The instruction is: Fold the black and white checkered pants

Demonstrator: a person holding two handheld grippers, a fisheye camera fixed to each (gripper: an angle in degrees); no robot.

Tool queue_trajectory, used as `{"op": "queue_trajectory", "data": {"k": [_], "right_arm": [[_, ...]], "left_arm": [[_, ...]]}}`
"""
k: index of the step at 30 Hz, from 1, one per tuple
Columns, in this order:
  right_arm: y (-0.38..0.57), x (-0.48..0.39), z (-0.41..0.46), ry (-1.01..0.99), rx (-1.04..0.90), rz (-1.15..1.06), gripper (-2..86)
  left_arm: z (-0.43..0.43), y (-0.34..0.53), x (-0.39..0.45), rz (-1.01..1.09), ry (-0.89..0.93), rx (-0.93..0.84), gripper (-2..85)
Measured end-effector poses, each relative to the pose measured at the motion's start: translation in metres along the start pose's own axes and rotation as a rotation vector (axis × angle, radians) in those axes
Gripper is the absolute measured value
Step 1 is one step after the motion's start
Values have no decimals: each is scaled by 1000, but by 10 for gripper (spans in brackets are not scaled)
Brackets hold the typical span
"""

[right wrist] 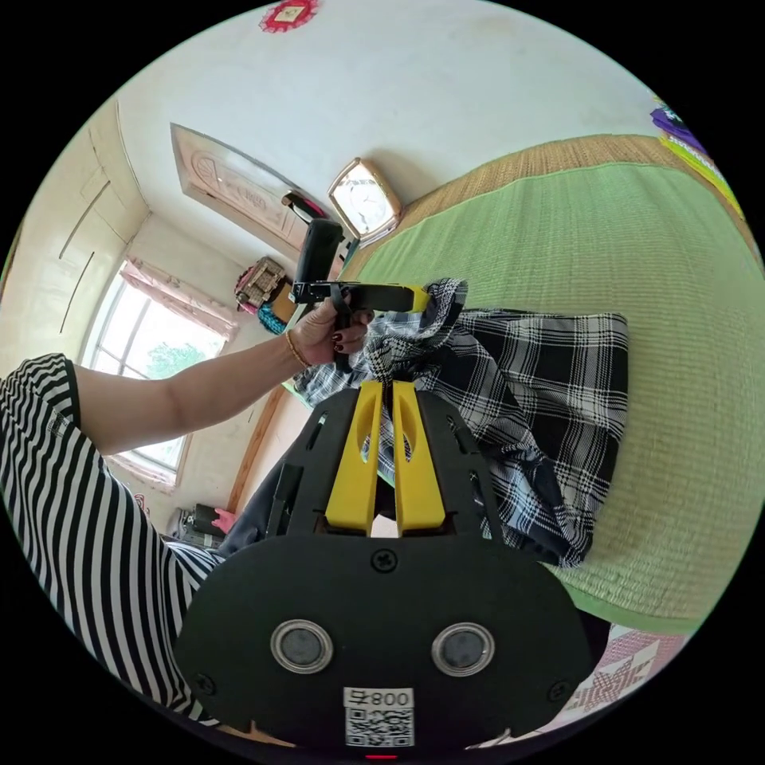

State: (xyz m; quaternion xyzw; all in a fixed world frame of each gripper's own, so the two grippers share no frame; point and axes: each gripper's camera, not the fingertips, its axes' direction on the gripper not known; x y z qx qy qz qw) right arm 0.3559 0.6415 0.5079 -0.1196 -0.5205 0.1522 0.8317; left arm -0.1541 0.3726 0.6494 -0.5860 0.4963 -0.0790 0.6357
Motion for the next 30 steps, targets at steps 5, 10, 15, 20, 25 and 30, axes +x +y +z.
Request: {"op": "queue_trajectory", "data": {"k": [5,10,15,20,25,30], "right_arm": [[-21,-8,40,-7,-63,-36,23],[-36,-16,82,11,-139,-68,24],[-46,-22,129,41,-253,-99,27],[-54,-36,161,91,-319,-169,38],[-63,-48,172,141,-352,-224,55],[-75,-52,161,147,-323,-228,56]], "left_arm": [[-38,32,-11,-52,33,4,35],[-77,72,-23,-169,0,64,36],[-112,112,-14,-243,-24,146,29],[-109,130,38,-137,-13,81,21],[-97,151,58,-183,-247,-93,8],[-119,178,72,-235,-370,-56,3]]}}
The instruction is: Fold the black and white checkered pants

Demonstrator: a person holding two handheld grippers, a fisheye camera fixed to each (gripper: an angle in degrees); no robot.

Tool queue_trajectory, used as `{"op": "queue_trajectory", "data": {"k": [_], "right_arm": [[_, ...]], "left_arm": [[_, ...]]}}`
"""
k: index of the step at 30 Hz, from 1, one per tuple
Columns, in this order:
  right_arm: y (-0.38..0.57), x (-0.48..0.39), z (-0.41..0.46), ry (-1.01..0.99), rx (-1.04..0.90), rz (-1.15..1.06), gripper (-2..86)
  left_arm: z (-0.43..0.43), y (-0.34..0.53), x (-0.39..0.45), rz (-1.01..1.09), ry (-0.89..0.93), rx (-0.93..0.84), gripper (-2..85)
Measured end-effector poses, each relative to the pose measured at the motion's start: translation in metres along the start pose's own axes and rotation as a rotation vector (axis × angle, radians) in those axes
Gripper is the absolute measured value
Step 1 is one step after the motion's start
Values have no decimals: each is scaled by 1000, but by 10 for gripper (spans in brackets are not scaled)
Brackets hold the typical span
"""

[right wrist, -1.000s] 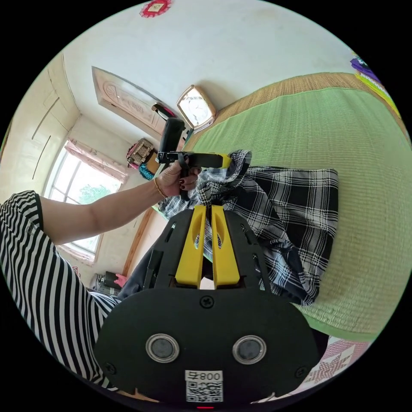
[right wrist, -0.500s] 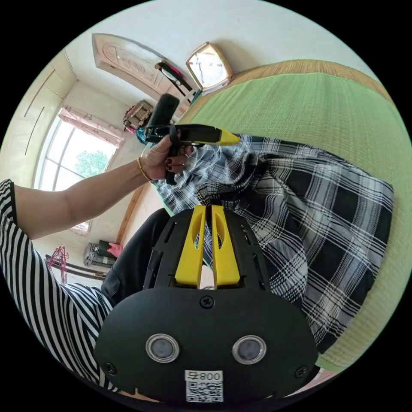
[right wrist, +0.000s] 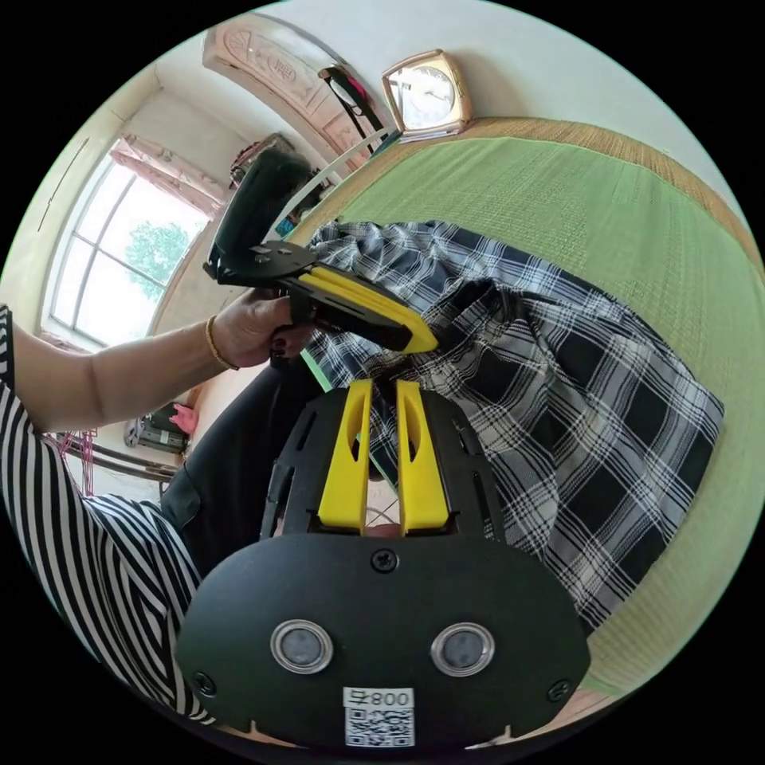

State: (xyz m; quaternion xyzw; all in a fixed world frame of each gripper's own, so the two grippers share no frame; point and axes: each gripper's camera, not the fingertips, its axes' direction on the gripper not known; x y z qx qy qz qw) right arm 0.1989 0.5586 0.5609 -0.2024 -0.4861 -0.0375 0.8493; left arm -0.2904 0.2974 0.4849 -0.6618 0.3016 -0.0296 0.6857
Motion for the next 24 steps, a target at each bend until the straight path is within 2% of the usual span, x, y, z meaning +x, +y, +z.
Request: {"op": "queue_trajectory", "data": {"k": [7,11,17,24], "right_arm": [[-38,38,-15,36,73,105,12],[-71,50,4,37,13,117,3],[-103,41,31,103,-95,46,1],[-86,51,-7,105,-24,97,1]], "left_arm": [[-23,35,14,-3,87,67,1],[-12,50,20,-17,34,-23,1],[-26,70,23,-33,23,13,1],[-33,88,29,-38,4,9,1]]}}
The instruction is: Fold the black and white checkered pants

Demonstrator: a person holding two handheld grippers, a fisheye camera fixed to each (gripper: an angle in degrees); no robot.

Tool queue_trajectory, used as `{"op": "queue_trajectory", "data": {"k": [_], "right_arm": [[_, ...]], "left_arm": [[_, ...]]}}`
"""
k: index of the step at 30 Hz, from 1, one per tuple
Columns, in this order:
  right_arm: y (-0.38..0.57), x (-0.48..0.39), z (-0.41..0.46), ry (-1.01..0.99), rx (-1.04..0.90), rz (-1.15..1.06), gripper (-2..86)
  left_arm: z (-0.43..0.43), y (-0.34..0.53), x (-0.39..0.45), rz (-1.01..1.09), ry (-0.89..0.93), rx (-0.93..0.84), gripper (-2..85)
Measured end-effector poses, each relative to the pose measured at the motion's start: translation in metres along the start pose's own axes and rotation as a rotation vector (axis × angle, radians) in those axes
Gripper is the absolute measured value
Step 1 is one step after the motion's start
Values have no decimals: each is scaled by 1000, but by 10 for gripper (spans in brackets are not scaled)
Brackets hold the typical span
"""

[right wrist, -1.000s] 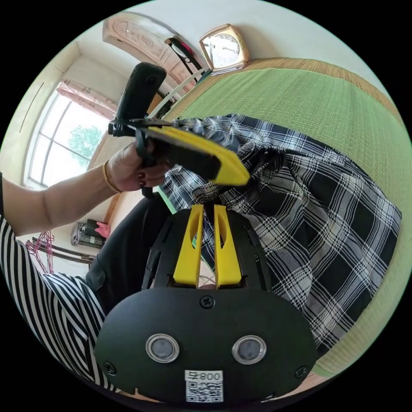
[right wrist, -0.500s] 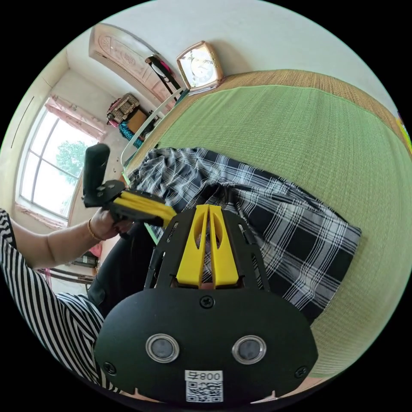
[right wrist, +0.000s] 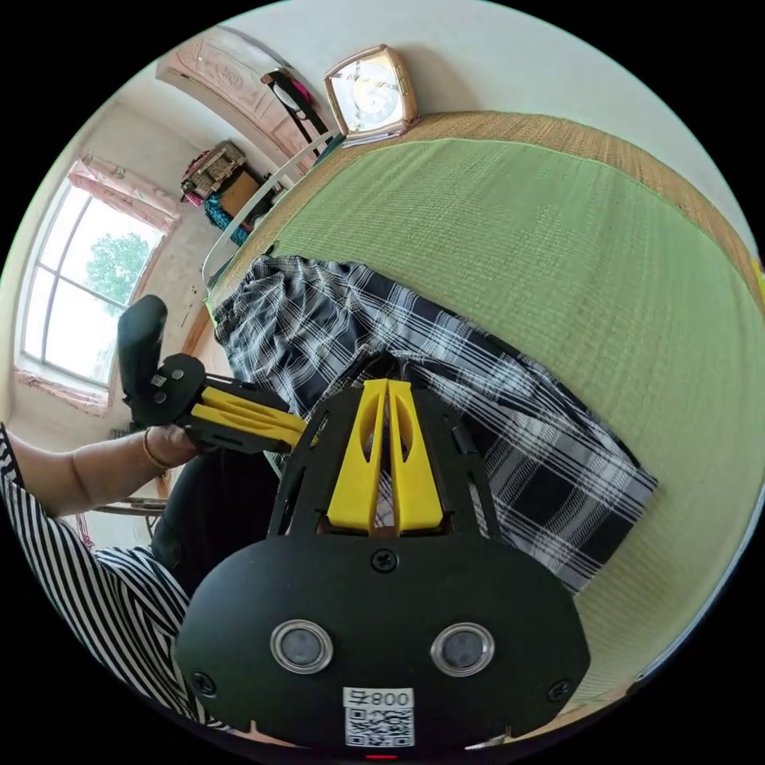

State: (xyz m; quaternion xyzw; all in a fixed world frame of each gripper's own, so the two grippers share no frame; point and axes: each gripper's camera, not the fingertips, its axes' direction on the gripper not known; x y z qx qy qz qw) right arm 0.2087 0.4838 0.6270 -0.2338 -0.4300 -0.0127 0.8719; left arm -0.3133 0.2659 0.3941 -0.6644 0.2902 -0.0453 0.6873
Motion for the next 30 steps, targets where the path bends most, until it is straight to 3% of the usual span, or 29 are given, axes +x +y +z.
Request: {"op": "queue_trajectory", "data": {"k": [5,11,18,22,30], "right_arm": [[57,21,-40,-96,46,89,1],[95,23,-17,-112,-36,162,1],[95,29,-20,-138,-23,174,1],[96,30,-22,-132,-19,169,1],[99,37,-29,-166,-5,176,1]], "left_arm": [[-8,11,11,18,-11,33,1],[-8,23,10,-62,4,31,6],[-23,14,15,-107,-100,156,46],[-5,6,11,-139,-162,39,44],[-21,29,7,-177,-88,119,13]]}}
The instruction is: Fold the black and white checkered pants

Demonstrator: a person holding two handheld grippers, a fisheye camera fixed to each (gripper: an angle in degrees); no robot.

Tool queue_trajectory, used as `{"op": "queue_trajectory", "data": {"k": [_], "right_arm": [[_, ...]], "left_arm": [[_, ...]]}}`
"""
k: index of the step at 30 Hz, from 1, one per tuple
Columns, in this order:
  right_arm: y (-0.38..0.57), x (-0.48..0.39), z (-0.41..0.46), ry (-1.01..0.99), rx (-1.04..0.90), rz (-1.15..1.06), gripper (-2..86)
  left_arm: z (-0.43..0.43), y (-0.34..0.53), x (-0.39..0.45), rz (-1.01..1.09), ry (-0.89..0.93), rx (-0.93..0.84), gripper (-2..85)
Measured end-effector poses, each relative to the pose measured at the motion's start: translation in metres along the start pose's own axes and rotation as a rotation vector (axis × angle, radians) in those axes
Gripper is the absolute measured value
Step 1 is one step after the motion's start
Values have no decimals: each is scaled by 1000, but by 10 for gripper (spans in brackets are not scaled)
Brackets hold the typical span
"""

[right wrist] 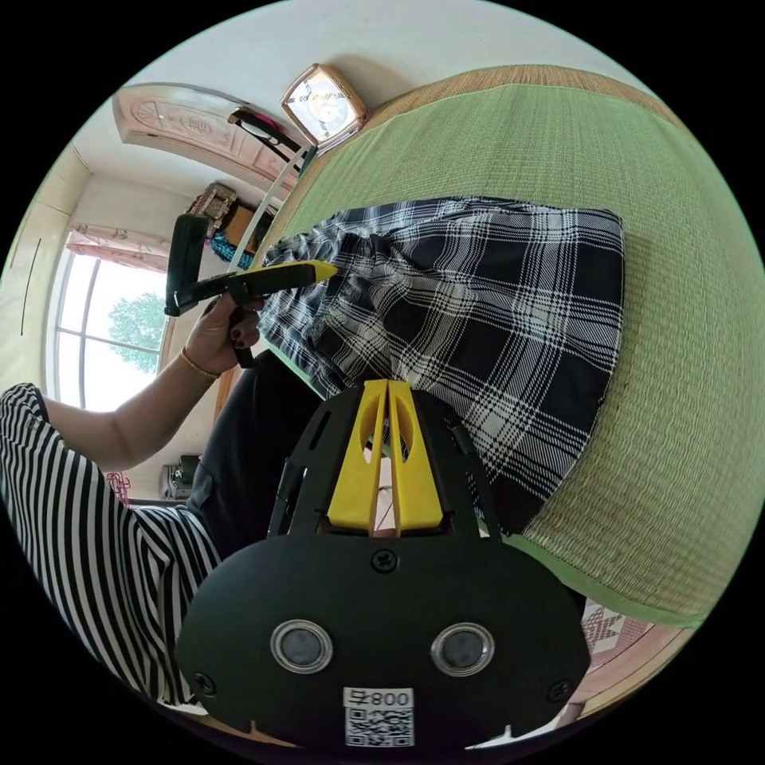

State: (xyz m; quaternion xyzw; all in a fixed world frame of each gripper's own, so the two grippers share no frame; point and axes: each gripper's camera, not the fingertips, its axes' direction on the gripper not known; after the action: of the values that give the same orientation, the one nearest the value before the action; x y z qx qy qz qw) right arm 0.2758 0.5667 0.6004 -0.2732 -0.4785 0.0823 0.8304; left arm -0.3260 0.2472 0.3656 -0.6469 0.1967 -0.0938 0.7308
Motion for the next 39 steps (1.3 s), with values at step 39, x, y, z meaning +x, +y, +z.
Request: {"op": "queue_trajectory", "data": {"k": [39], "right_arm": [[-96,-14,-28,-143,56,-142,1]], "left_arm": [[52,37,69,95,-68,21,6]]}}
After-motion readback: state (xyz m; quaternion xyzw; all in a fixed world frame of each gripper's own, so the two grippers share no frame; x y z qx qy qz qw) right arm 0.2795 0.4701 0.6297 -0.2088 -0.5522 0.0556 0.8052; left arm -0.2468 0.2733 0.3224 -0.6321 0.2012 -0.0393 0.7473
